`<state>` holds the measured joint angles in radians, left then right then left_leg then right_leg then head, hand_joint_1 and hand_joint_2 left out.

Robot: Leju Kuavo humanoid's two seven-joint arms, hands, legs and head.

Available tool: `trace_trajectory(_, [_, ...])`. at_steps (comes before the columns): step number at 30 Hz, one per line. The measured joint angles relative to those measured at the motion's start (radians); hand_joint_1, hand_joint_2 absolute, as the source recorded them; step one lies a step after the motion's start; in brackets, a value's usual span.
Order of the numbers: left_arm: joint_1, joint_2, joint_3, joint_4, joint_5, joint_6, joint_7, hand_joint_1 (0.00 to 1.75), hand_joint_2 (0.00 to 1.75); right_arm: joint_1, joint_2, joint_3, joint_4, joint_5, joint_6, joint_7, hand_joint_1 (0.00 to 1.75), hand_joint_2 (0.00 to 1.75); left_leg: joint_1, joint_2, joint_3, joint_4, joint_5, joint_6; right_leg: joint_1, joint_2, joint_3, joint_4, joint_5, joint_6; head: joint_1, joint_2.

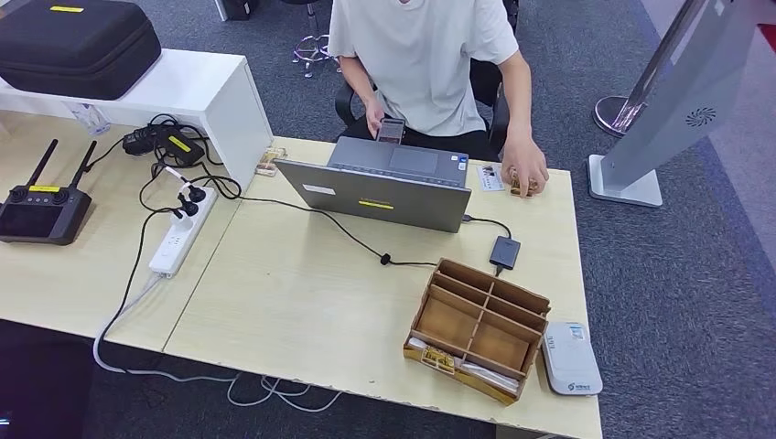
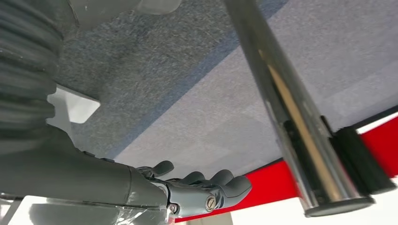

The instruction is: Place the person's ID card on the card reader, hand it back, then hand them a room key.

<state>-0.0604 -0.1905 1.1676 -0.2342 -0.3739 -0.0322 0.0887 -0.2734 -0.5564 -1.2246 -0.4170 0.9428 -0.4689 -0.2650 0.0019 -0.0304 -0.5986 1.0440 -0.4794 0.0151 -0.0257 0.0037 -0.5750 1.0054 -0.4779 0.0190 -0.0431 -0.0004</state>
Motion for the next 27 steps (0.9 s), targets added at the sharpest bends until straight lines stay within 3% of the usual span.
trace_trajectory(3, [-0.001,-0.003,0.004,0.0,0.007,0.0,0.003,0.0,1.75,0.02,0.001,-0.007,0.019,0.027,-0.006,0.05,0.0,1.75,0.0,0.0,0.001,0.0,0.0,0.0,0.0,0.0,0.001,0.0,0.0,0.0,0.0,0.0])
trace_trajectory(6, [-0.002,-0.012,0.013,0.0,0.025,0.002,0.005,0.0,1.75,0.054,0.038,-0.014,0.039,0.057,-0.026,0.1,0.0,1.75,0.001,-0.001,0.001,0.0,0.0,0.0,0.001,-0.001,0.002,0.0,0.0,0.0,0.0,0.0])
trace_trajectory(10, [-0.007,-0.028,0.032,0.0,0.048,0.008,0.004,0.0,0.0,0.101,0.141,-0.016,0.069,0.107,-0.042,0.171,0.0,1.75,0.001,0.0,0.001,-0.001,0.0,0.0,0.001,0.0,0.002,0.0,0.0,0.0,0.0,0.0])
trace_trajectory(11, [-0.008,-0.032,0.036,0.0,0.051,0.013,0.004,0.0,0.0,0.11,0.17,-0.016,0.076,0.123,-0.043,0.195,0.0,1.75,0.001,0.0,0.001,-0.001,0.0,0.0,0.001,0.0,0.002,0.0,0.0,0.0,0.0,0.0])
trace_trajectory(15, [-0.012,-0.045,0.046,0.0,0.052,0.048,-0.001,0.0,1.75,0.142,0.281,-0.011,0.099,0.196,-0.024,0.297,0.0,1.75,0.002,0.0,0.002,-0.002,0.0,-0.001,0.002,0.0,0.002,0.001,-0.001,-0.001,0.0,0.0])
trace_trajectory(24, [-0.014,-0.053,0.052,0.0,0.031,0.09,0.04,0.0,1.75,0.184,0.48,0.045,0.135,0.348,0.111,0.432,0.0,1.75,0.002,0.001,0.002,-0.002,0.0,-0.003,0.002,0.0,0.002,0.001,-0.001,-0.001,0.001,0.0])
trace_trajectory(27, [-0.015,-0.056,0.052,0.0,0.021,0.09,0.055,0.0,1.75,0.196,0.53,0.104,0.142,0.457,0.186,0.438,0.0,0.44,0.002,0.001,0.002,-0.002,0.0,-0.003,0.002,0.001,0.002,0.001,-0.001,-0.001,0.001,0.0])
